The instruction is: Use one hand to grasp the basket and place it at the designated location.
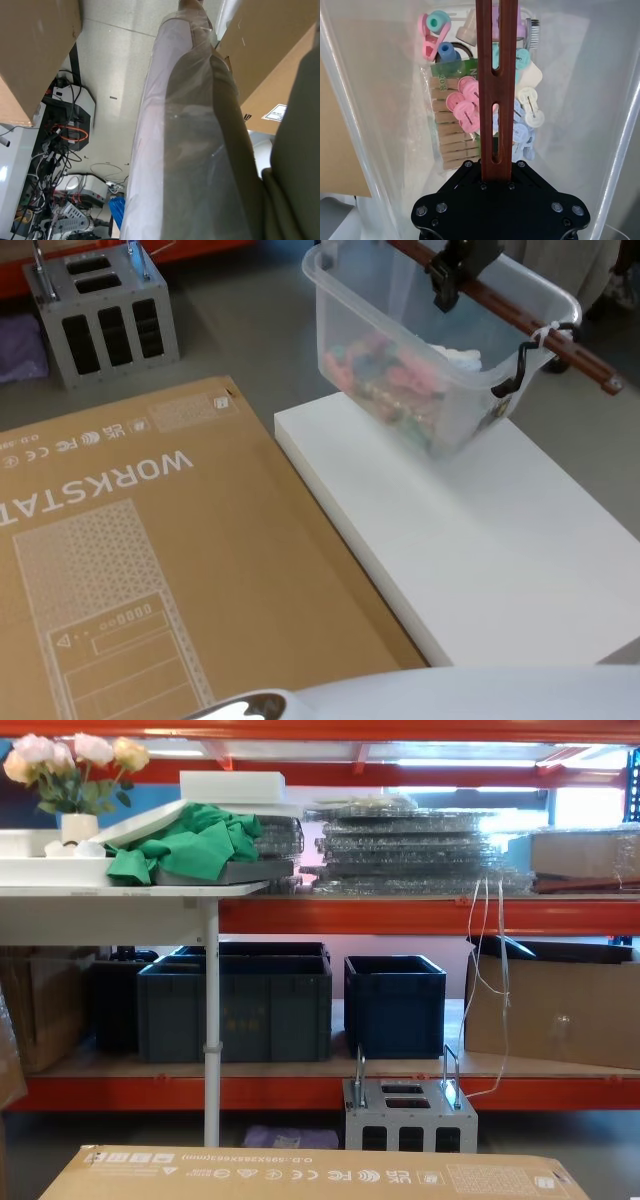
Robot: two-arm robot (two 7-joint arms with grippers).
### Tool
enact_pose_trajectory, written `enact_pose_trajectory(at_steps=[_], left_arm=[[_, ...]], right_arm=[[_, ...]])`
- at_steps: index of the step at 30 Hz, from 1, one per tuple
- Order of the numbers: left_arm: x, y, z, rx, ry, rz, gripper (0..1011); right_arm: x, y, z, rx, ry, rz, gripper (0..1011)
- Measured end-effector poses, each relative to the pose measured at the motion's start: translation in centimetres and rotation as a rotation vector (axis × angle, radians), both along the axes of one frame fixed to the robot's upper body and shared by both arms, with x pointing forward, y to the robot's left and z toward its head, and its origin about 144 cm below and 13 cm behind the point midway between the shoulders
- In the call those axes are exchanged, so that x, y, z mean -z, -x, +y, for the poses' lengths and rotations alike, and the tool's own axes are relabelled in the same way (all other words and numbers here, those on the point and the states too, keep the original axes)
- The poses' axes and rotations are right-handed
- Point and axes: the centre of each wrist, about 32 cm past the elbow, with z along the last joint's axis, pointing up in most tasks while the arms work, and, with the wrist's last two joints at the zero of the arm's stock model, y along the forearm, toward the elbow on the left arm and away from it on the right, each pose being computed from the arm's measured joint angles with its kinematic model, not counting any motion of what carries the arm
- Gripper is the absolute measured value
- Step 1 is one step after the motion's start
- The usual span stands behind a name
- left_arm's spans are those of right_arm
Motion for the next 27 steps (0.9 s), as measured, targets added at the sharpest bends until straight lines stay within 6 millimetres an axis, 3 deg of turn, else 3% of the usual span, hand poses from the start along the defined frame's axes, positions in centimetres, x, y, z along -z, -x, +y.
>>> enact_pose_trajectory(at_steps=[8,27], left_arm=[[0.0,0.0,0.0,0.000,0.000,0.000,0],[0.0,0.0,0.0,0.000,0.000,0.000,0]], right_arm=[[1.6,-0.3,-1.8,0.080,-0.008,0.044,0],[3.6,-0.5,-2.9,0.139,-0.029,0.095,0]])
